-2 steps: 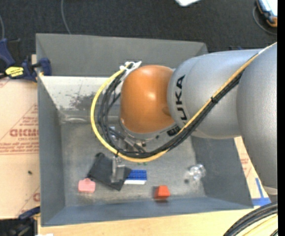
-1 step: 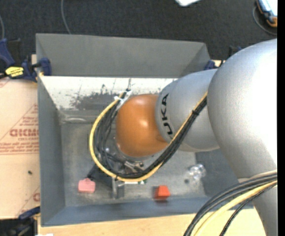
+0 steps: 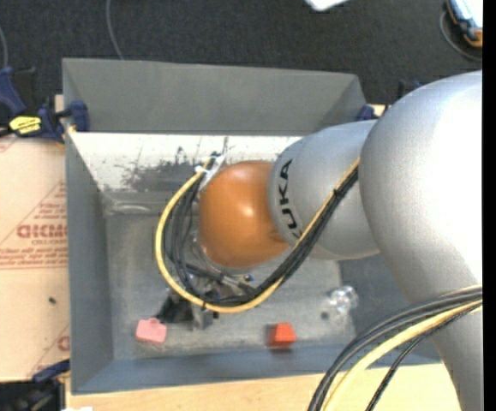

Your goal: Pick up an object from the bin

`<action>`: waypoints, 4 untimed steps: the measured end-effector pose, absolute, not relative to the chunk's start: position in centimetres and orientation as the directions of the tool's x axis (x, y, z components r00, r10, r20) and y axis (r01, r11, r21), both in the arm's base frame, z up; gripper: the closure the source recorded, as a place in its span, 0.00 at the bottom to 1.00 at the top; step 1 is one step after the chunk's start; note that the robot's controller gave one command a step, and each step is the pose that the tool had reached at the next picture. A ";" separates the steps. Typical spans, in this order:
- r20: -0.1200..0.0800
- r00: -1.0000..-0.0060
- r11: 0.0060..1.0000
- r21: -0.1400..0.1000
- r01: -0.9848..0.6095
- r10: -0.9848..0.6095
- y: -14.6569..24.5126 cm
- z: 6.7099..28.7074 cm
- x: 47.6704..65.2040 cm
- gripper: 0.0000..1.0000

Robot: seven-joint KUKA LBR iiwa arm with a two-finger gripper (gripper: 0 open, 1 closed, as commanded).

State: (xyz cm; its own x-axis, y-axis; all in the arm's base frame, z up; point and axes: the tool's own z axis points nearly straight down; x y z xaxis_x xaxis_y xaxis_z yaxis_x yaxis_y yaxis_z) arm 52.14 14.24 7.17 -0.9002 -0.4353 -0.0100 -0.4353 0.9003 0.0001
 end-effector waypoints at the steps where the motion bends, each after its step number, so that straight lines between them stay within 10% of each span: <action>1: -0.010 -0.901 0.901 0.000 -0.434 -0.434 14.2 7.2 52.1 1.00; 3: -0.011 -0.908 0.908 0.000 -0.418 -0.418 15.1 19.0 53.0 1.00; 4: -0.024 -0.911 0.911 -0.001 -0.413 -0.413 14.4 12.0 53.7 1.00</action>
Offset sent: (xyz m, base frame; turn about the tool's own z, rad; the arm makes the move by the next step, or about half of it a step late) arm 0.0099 0.0117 0.0523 -0.0031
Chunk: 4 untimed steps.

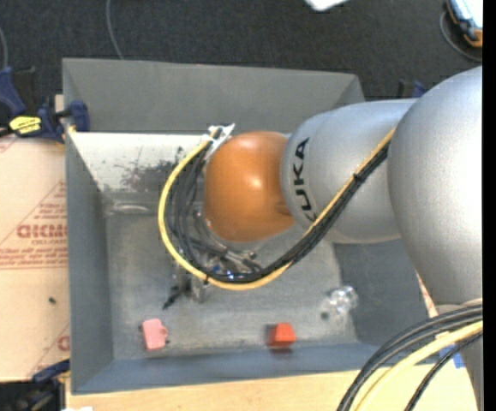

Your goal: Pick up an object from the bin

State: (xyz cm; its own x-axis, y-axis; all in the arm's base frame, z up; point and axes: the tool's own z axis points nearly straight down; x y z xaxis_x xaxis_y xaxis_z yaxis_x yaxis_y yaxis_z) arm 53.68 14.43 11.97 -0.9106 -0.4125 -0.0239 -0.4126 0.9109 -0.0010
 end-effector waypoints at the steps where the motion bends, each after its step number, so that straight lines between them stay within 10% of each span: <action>1: -0.011 -0.914 0.914 0.001 -0.406 -0.406 14.5 16.4 52.5 1.00; 2: -0.030 -0.903 0.904 -0.002 -0.428 -0.428 16.0 11.0 53.8 1.00; 3: -0.013 -0.903 0.903 0.000 -0.429 -0.429 16.4 14.8 53.3 1.00; 4: -0.026 -0.889 0.889 -0.003 -0.458 -0.458 19.1 24.0 53.4 1.00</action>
Offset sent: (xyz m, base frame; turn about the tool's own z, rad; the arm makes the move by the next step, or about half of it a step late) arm 0.0042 0.0224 -0.0497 -0.0310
